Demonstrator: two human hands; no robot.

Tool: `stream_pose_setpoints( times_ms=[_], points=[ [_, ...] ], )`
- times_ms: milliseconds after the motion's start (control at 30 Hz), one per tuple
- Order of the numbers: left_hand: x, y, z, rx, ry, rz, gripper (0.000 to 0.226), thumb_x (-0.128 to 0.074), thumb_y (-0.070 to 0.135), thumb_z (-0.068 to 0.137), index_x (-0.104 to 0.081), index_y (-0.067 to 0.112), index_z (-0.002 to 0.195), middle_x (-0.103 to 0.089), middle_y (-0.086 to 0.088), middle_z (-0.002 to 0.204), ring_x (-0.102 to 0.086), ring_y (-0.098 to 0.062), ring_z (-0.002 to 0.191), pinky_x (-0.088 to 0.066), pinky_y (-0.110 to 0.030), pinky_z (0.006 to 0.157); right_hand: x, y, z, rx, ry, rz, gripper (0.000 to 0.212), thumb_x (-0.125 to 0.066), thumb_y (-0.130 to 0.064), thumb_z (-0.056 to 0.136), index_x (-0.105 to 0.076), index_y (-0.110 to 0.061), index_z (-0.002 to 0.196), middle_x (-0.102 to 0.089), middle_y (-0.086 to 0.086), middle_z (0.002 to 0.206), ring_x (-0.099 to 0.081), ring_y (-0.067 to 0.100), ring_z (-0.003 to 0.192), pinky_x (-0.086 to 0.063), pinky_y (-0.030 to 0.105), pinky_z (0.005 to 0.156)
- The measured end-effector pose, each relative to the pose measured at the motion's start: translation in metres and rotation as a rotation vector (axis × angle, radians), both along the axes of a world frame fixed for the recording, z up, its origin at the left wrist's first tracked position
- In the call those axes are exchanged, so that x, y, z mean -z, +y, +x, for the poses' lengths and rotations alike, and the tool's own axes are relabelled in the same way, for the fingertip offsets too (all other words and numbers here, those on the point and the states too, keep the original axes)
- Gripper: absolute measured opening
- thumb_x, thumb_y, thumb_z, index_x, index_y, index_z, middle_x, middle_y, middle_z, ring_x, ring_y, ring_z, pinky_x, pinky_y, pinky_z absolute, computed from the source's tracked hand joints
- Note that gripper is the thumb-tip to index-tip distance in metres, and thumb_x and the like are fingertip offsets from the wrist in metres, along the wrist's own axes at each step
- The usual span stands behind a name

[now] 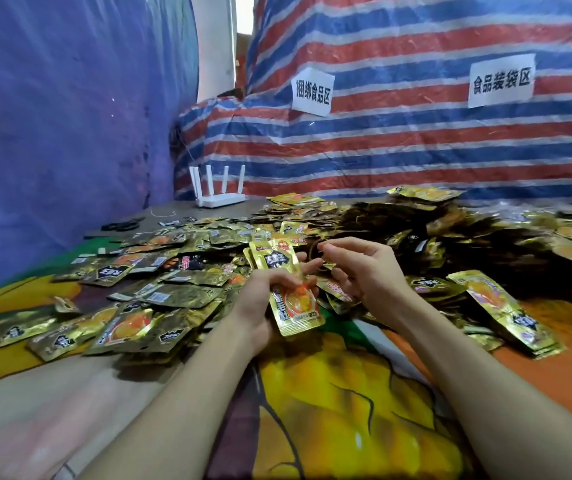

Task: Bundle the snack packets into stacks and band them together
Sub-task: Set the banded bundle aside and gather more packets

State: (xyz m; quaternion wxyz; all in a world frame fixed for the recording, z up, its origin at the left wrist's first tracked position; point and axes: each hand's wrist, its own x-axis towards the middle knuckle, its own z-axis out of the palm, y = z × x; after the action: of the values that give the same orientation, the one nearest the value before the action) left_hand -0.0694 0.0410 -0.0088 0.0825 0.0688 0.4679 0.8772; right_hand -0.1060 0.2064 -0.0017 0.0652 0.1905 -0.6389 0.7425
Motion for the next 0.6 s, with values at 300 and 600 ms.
stream_pose_setpoints(
  times_ms=[300,600],
  points=[
    [0.002,-0.003,-0.0006,0.014,-0.009,0.001,0.063,-0.053,-0.005,0.066,-0.061,0.002,0.128,-0.075,-0.01,0.105,-0.069,-0.021,0.073,-0.06,-0.034,0.069,0.0044,-0.0033,0.0008,0.139,0.023,0.086,0.005,-0.08,-0.014,0.086,-0.081,-0.014,0.081,-0.072,0.025,0.078,-0.046,0.011,0.046,-0.035,0.02,0.04],
    [0.0054,-0.0051,-0.0023,0.046,-0.067,-0.054,0.029,-0.056,-0.002,0.064,-0.071,0.002,0.088,-0.07,-0.015,0.08,-0.068,-0.027,0.065,-0.061,-0.038,0.067,0.0047,-0.0027,0.0015,-0.23,-0.068,0.06,0.016,-0.067,-0.008,0.094,-0.082,-0.013,0.099,-0.071,0.011,0.084,-0.052,0.008,0.054,-0.036,0.017,0.043]
  ],
)
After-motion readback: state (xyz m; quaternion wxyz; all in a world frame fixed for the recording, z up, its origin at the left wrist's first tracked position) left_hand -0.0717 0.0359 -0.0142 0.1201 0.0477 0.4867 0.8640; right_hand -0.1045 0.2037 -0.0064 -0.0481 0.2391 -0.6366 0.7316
